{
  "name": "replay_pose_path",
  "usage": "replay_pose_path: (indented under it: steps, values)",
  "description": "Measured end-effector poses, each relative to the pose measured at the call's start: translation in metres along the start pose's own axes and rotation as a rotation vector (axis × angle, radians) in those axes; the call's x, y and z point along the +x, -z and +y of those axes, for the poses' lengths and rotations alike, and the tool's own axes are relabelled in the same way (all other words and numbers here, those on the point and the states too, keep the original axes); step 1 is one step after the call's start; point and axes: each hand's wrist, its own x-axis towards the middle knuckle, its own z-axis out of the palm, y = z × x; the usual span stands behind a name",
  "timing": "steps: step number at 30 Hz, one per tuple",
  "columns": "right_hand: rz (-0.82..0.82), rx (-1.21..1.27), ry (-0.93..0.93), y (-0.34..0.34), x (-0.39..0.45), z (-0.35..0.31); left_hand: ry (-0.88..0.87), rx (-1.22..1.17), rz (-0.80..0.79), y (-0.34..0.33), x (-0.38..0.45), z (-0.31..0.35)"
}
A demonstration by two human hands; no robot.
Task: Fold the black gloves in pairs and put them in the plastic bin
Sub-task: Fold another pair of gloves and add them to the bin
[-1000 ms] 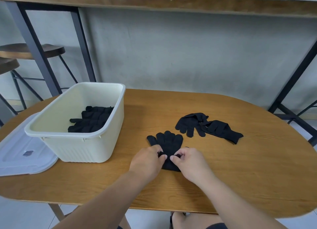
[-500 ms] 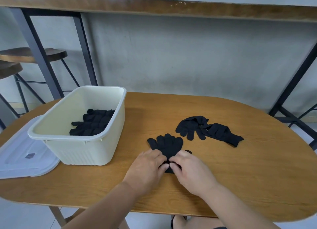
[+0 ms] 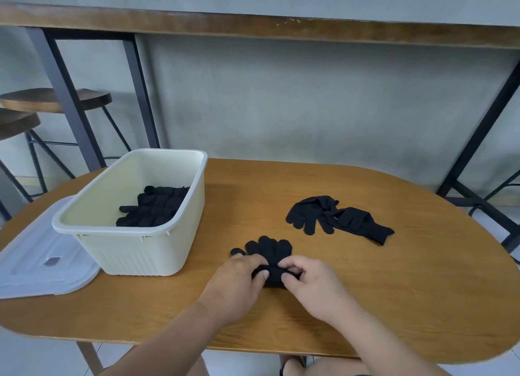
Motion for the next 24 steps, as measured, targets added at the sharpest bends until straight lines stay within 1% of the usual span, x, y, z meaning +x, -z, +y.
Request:
replay_pose_path:
  steps: [2, 4, 7, 10, 13, 17, 20, 24]
  values:
    - [0.025, 0.07, -0.063, 0.002, 0.008, 0.0, 0.101, -0.039, -0.037, -0.002, 0.008, -0.002]
    - [0.033, 0.092, -0.104, 0.003, 0.015, -0.002, 0.155, -0.051, -0.051, -0.005, 0.017, -0.005]
    - [0.043, 0.065, -0.133, 0.0, 0.024, -0.001, 0.163, -0.013, -0.04, -0.007, 0.025, -0.007]
    - [0.104, -0.025, -0.096, -0.007, 0.03, 0.006, 0.159, -0.013, -0.026, -0.009, 0.027, -0.011]
    - [0.135, -0.109, 0.001, -0.01, 0.032, 0.012, 0.087, -0.006, 0.026, -0.008, 0.026, -0.011]
    - [0.081, -0.331, 0.148, -0.01, 0.034, 0.008, -0.065, 0.113, 0.05, -0.006, 0.029, -0.009]
    - [0.033, -0.416, 0.217, -0.003, 0.029, 0.004, -0.149, 0.231, 0.031, -0.005, 0.024, -0.012]
    - [-0.058, -0.48, 0.267, 0.003, 0.018, 0.001, -0.175, 0.215, -0.035, -0.001, 0.009, -0.016]
